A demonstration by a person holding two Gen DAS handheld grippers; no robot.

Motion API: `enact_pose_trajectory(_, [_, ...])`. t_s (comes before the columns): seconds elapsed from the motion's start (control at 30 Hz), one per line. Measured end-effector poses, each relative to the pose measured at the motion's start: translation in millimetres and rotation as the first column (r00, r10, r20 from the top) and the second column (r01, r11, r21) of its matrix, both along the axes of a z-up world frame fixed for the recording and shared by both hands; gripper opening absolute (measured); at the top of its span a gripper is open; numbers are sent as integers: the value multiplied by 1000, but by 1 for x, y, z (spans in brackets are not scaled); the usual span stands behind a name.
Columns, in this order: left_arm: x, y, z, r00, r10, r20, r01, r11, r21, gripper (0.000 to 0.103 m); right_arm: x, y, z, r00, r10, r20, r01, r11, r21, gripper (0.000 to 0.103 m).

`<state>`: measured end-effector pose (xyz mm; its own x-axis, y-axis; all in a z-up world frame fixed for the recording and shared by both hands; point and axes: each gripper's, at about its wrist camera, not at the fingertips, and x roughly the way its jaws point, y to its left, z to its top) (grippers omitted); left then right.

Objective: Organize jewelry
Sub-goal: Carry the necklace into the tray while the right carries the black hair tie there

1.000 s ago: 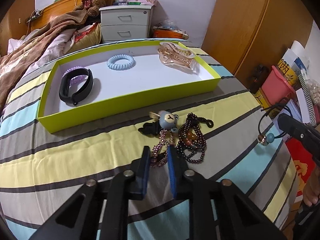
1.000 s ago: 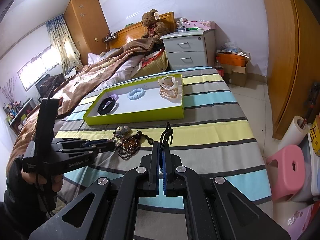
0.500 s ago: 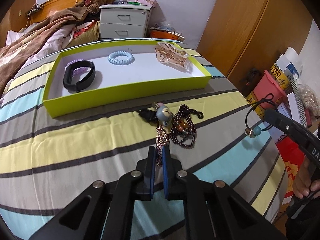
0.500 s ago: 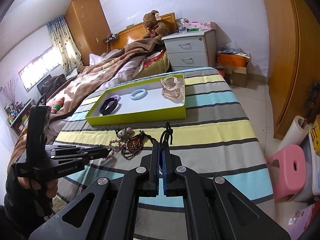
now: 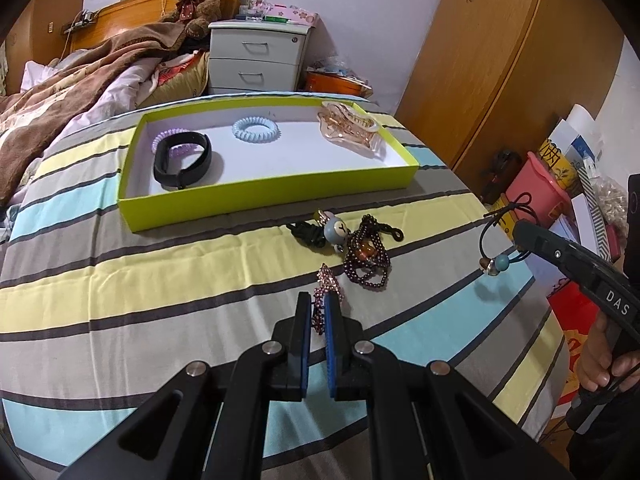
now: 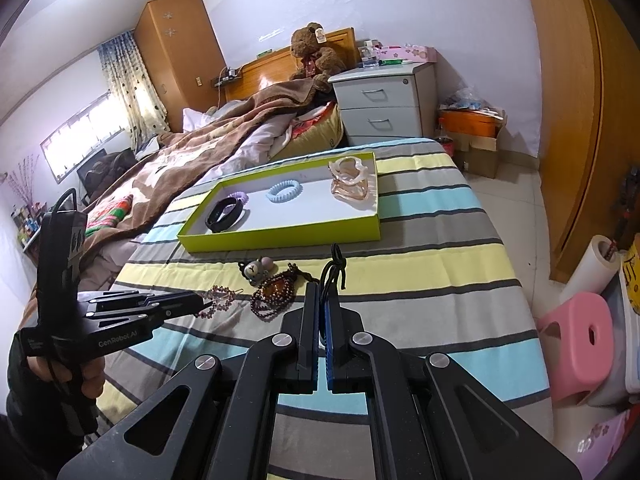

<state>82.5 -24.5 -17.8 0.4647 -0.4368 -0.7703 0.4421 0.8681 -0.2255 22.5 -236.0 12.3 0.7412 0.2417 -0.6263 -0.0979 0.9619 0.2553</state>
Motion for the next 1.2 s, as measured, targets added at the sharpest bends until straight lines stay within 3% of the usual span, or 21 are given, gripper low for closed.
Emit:
enact_pose_trajectory(0.6, [21, 13, 34, 997, 50, 66, -48, 998, -30, 7, 32, 12, 26, 998, 43, 37, -43, 999, -2, 2])
enact_pose_trajectory(0.9, [52, 11, 49, 994, 62, 91, -59, 998, -33, 7, 72, 15, 33, 996, 83, 29, -83, 996, 14, 2])
enact_pose_trajectory(1.2, [89, 4, 50, 993, 70, 91, -67, 997, -37, 7, 127, 20, 16, 994, 108, -36, -108, 994, -12, 2])
